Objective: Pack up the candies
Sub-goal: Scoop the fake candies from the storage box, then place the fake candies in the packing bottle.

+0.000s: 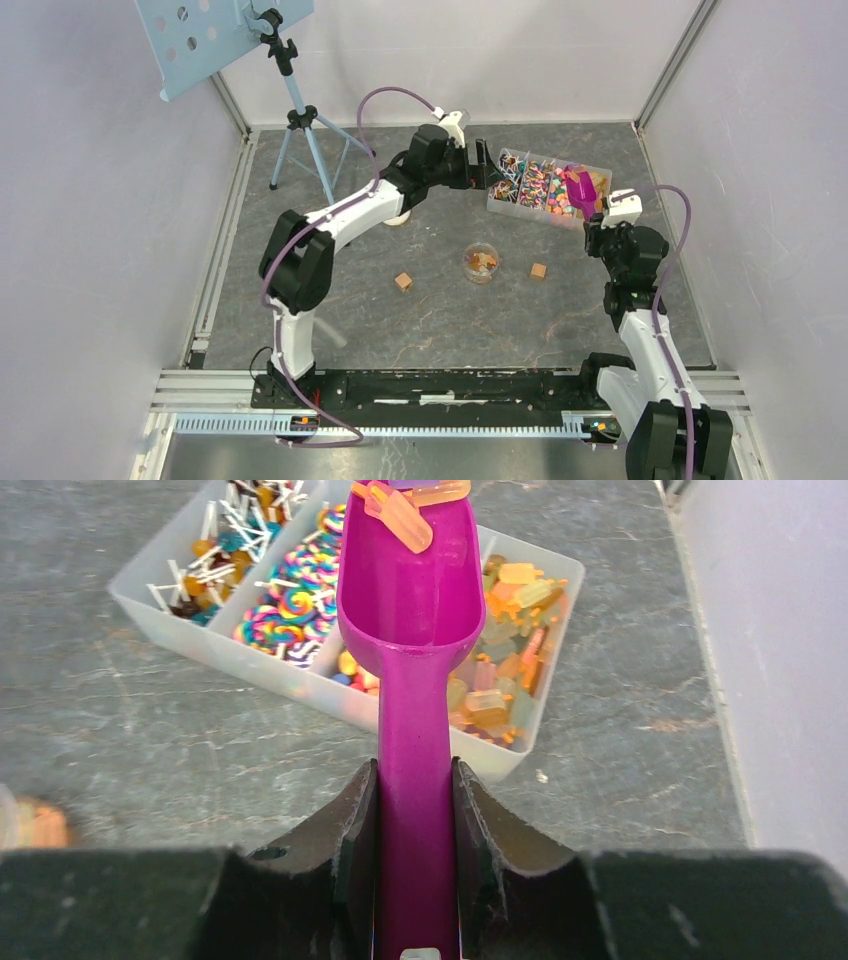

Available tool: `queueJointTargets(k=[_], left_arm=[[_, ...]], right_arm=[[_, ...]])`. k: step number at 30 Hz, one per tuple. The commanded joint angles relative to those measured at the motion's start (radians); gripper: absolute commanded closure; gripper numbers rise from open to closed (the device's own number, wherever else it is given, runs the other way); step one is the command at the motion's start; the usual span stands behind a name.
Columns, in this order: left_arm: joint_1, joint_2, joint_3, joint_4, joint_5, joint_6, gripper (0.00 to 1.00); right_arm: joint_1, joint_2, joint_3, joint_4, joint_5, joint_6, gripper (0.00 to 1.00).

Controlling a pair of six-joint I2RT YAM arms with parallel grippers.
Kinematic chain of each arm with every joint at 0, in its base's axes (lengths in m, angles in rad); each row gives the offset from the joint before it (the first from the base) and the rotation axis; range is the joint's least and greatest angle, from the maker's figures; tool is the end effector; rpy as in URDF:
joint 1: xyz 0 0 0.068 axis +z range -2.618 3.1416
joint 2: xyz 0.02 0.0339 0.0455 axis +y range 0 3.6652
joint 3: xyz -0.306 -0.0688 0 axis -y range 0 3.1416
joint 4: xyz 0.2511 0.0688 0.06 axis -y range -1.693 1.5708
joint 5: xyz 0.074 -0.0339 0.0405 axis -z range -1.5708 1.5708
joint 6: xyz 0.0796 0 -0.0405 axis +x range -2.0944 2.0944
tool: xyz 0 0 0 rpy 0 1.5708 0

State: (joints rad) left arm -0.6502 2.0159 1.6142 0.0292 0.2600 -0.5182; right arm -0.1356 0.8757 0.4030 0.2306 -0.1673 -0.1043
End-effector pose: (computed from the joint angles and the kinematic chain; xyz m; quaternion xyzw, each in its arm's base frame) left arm 0.4229 -0.3473 0.2918 0.1270 0.8122 -0.3977 0.4074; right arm 0.2227 -0.0170 0.2510 -0.0392 0.7853 -0.0082 0.6178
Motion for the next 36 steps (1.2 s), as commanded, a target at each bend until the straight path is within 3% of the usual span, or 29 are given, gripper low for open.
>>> queueJointTargets(k=[1, 9, 14, 19, 25, 30, 36], left_arm=[[-0.004, -0.170, -0.075, -0.025, -0.047, 0.063, 0.00], [-0.003, -0.419, -0.221, -0.176, -0.119, 0.124, 0.00], [-0.003, -0.593, -0.274, -0.312, -0.165, 0.216, 0.00], [-0.003, -0.796, -0.385, -0.384, -0.206, 0.306, 0.00], [-0.004, -0.995, -0.557, -0.404, -0.257, 0.402, 0.00], [-0.005, -1.086, -0.654, -0.426, -0.257, 0.457, 0.00], [-0.005, -1.132, -0.731, -0.421, -0.358, 0.488, 0.00]], right_arm=[[0.006, -0.055, -0.027, 0.046, -0.140, 0.073, 1.00], [0.098, -0.104, 0.002, 0.012, -0.193, 0.051, 1.00], [0.203, -0.114, 0.063, -0.059, -0.176, -0.030, 1.00], [0.244, -0.135, 0.100, -0.103, -0.253, -0.067, 1.00], [0.349, -0.117, 0.191, -0.290, -0.310, -0.296, 1.00], [0.359, -0.096, 0.287, -0.436, -0.309, -0.381, 1.00], [0.373, -0.132, 0.309, -0.544, -0.307, -0.456, 1.00]])
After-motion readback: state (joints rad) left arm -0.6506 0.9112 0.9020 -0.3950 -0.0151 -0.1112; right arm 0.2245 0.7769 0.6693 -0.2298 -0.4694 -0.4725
